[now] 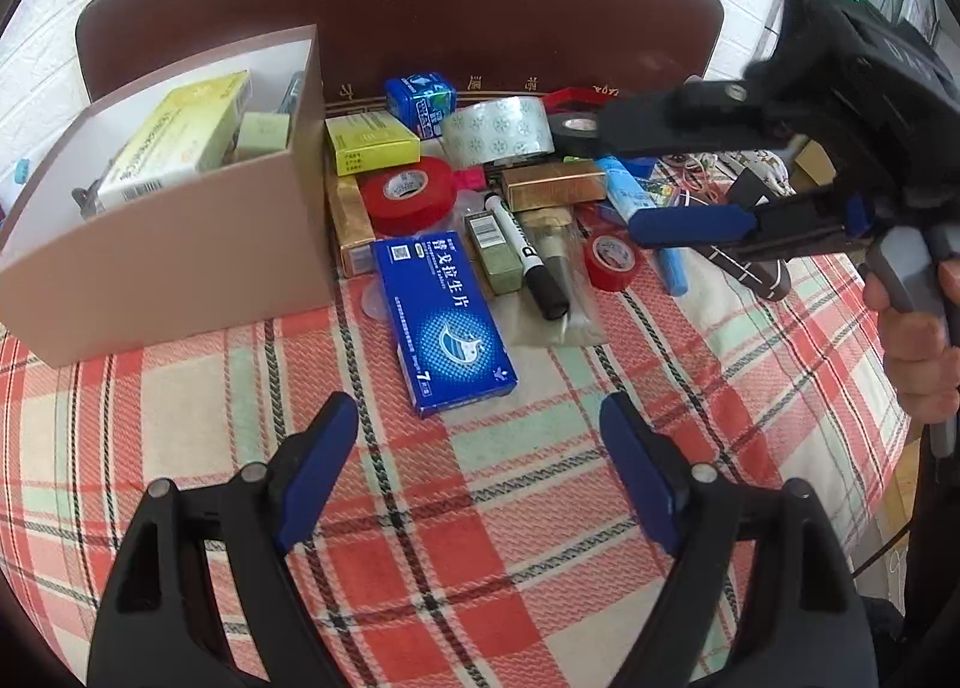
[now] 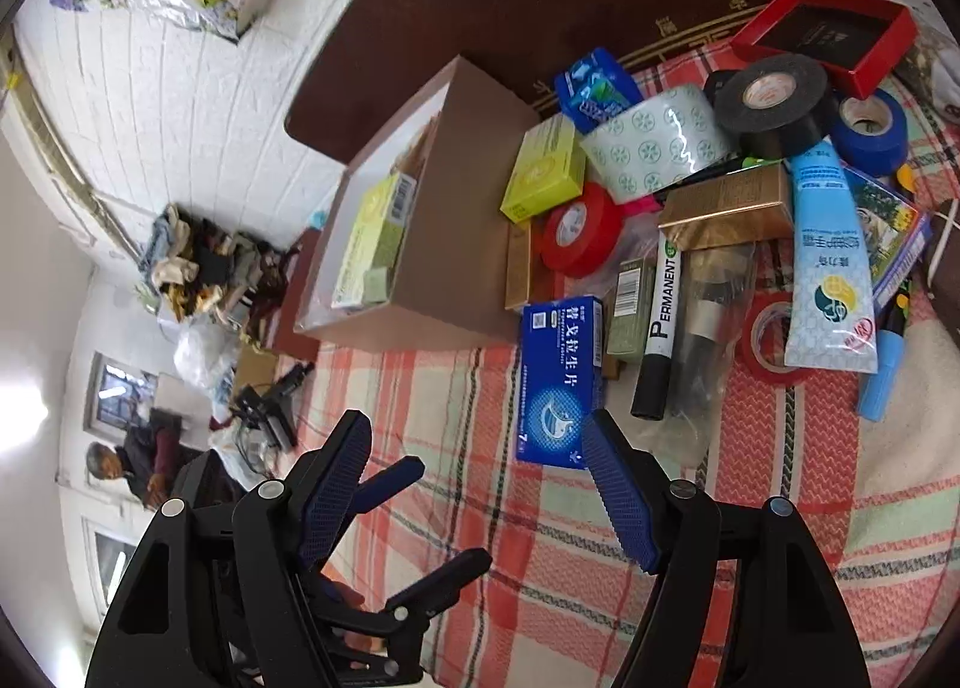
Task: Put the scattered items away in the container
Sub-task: 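Move the right gripper back to the pile, then grasp the blue medicine box with the right gripper, then carry the blue medicine box into the cardboard box and release, then move the right gripper back over the pile, then grasp the blue-and-white hand cream tube with the right gripper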
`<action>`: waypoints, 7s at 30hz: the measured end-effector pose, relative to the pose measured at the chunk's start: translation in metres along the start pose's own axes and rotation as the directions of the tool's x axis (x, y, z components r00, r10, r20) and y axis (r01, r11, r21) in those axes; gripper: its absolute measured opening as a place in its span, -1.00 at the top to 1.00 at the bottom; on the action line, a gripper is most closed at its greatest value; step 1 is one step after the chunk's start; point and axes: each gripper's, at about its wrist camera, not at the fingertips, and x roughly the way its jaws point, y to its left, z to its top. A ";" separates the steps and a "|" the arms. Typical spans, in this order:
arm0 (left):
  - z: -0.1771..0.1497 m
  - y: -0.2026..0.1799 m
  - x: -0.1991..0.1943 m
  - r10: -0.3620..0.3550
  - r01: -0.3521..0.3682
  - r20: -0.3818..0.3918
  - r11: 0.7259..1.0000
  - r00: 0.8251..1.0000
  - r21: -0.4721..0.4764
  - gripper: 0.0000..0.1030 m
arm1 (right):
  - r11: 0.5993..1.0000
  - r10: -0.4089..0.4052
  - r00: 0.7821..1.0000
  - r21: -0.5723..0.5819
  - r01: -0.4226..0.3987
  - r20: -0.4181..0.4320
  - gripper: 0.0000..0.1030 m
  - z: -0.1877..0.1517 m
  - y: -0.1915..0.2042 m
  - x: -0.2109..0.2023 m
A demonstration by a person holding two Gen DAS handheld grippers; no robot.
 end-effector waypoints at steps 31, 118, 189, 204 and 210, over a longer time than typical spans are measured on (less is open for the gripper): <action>0.017 0.010 0.080 0.092 -0.098 -0.167 0.995 0.982 -0.026 -0.61 | 0.975 -0.221 0.908 -0.097 0.200 -0.355 -0.44 0.059 -0.012 0.145; 0.082 0.283 -0.090 0.366 -0.351 0.003 0.894 0.931 -0.280 -0.64 | 0.940 -0.062 0.959 -0.339 -0.037 -0.276 -0.40 0.144 0.210 0.277; 0.068 -0.087 0.025 -0.003 0.017 -0.139 0.995 0.990 0.100 -0.64 | 0.982 -0.149 0.987 0.110 0.154 -0.054 -0.43 0.034 -0.120 -0.091; 0.101 -0.087 0.080 -0.085 0.088 -0.070 0.995 0.994 0.046 -0.46 | 0.983 -0.152 0.983 0.087 0.160 -0.101 -0.43 0.090 -0.127 -0.026; 0.104 -0.088 0.097 -0.110 0.111 -0.064 0.994 0.992 0.021 -0.41 | 0.972 -0.232 0.963 -0.006 0.233 -0.135 -0.40 0.096 -0.120 -0.002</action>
